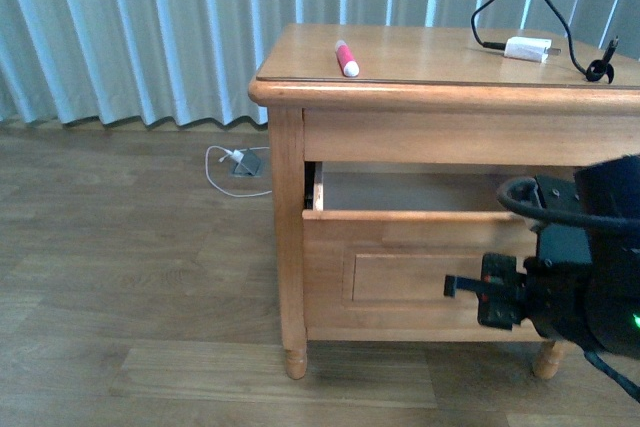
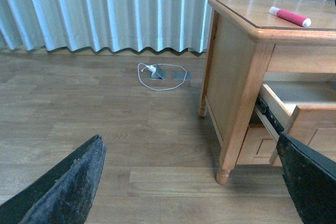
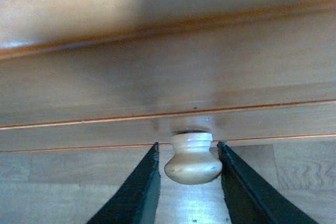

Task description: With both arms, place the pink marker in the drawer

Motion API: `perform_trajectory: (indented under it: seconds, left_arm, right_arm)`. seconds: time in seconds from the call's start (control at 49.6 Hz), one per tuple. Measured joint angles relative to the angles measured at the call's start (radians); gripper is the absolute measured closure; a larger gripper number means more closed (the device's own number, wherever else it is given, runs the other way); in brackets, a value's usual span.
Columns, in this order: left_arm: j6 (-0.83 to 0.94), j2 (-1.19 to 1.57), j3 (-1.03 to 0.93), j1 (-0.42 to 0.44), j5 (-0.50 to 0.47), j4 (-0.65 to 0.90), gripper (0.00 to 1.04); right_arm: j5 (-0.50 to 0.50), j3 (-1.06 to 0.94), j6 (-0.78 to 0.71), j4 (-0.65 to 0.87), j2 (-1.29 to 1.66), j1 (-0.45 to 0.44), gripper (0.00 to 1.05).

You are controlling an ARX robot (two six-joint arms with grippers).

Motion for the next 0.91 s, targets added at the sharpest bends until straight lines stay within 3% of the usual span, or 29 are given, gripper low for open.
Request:
perform_trajectory:
  seconds: [0.343,0.908]
  left_arm:
    - [0.000,0.000,0.000,0.000,0.000,0.000,0.06]
    - [0.000,0.000,0.000,0.000,0.000,0.000,0.06]
  right_arm:
    - [-0.066,-0.258,0.024,0.023,-0.251,0.007,0.07]
    - [-0.180,-0.337,0.020,-0.261,-0.787,-0.109,0.08]
